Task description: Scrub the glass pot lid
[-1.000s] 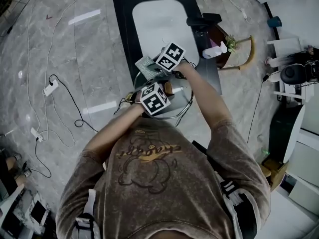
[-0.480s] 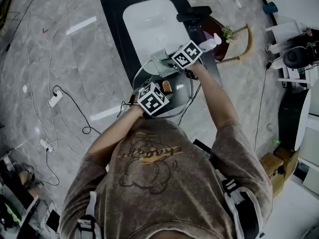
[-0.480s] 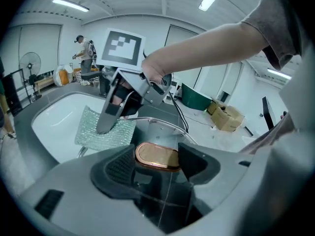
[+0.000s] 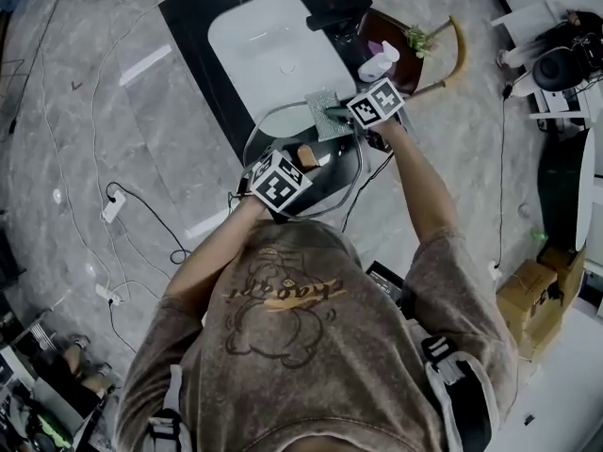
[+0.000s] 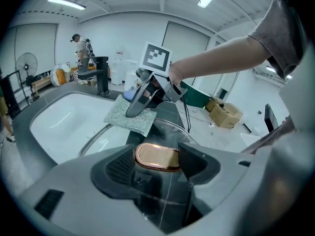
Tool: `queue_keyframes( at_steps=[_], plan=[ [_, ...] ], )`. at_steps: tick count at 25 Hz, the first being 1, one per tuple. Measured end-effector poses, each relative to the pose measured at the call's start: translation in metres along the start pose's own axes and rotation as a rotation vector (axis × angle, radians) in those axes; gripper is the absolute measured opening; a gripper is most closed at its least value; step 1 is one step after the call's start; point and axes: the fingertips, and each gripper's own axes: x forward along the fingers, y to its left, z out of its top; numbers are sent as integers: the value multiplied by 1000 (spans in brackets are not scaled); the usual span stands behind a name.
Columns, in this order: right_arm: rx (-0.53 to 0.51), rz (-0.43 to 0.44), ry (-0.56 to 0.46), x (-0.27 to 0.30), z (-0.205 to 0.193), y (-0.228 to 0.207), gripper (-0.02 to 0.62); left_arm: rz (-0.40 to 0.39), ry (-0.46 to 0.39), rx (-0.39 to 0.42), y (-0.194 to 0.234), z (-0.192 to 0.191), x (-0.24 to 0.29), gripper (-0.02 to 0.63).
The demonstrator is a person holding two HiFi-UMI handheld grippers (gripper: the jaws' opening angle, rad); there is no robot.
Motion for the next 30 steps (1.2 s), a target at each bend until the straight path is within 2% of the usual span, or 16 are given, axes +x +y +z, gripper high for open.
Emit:
queue_keyframes(
  at_steps=[9,18,26,30],
  plan=[
    [97,-58,-26,-32,-48,-18,86,-4,7,8,2,1,0,281],
    [94,-93,-27,-51,-89,-8,86,-21,10,15,2,6,2,281],
    [49,-134,-28,-61,-118,20,86,-22,5,7,2,5,5,281],
    [59,-149,-45,-61,-131,35,86,-17,13,11,3,6,2,281]
  ],
)
